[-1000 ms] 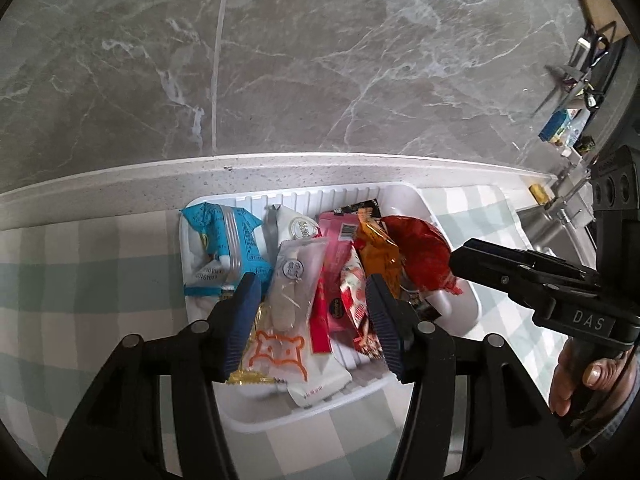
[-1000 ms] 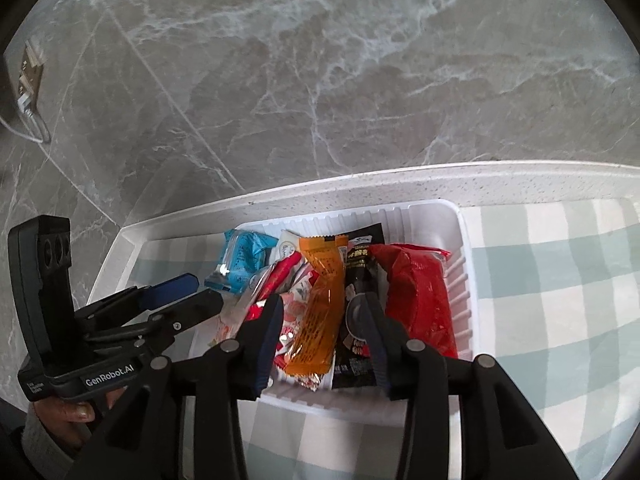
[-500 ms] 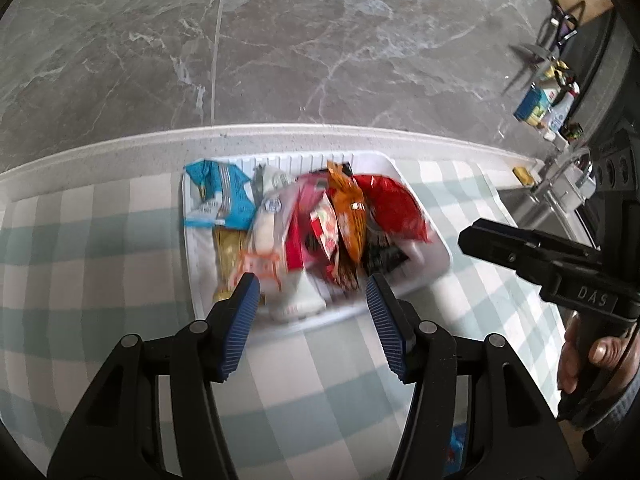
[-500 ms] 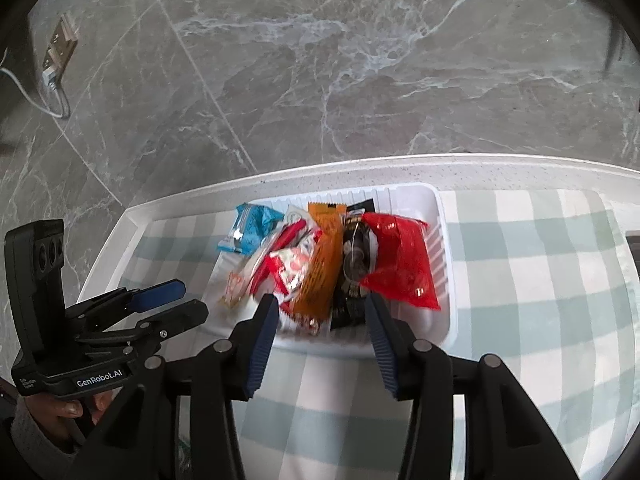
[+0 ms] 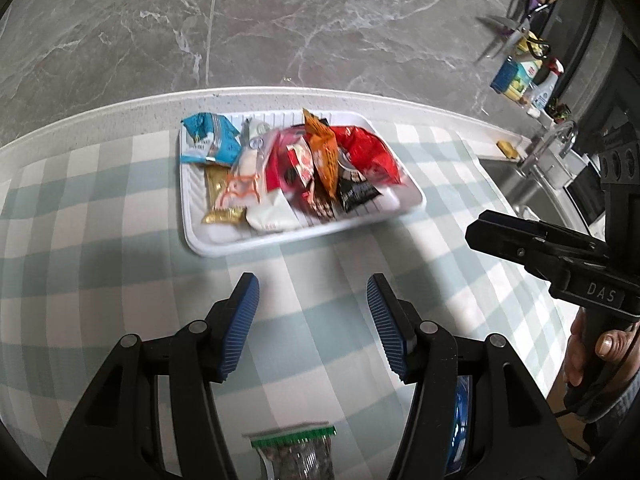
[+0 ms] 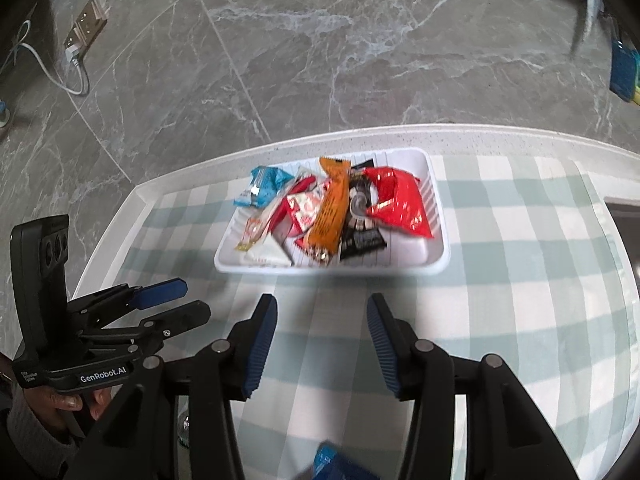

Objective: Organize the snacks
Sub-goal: 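Move both open tools back over the green-edged nut bag and blue cake bar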

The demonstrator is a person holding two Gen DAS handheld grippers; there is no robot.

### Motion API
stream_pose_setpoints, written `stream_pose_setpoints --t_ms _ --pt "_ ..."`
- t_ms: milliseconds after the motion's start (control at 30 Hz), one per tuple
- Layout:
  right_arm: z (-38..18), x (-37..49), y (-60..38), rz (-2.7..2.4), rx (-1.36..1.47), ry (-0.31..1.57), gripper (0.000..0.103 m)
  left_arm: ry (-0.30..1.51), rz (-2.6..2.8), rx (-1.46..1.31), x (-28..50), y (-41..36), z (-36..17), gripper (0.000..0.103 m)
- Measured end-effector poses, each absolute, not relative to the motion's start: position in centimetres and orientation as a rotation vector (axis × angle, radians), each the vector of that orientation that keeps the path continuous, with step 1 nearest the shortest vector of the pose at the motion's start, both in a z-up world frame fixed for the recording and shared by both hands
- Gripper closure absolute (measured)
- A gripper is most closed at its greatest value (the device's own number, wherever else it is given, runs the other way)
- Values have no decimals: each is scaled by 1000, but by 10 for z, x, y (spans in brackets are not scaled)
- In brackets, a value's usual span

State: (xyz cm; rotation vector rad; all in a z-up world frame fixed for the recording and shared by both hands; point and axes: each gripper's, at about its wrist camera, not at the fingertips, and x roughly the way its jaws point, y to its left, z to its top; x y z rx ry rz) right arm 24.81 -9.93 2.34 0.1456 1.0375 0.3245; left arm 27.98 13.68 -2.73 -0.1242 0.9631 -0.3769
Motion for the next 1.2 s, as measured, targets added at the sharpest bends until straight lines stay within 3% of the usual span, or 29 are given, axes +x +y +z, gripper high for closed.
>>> stream_pose_setpoints --t_ms 1200 --pt "-37 103 -98 245 260 1262 41 1102 -420 -3 160 168 -84 44"
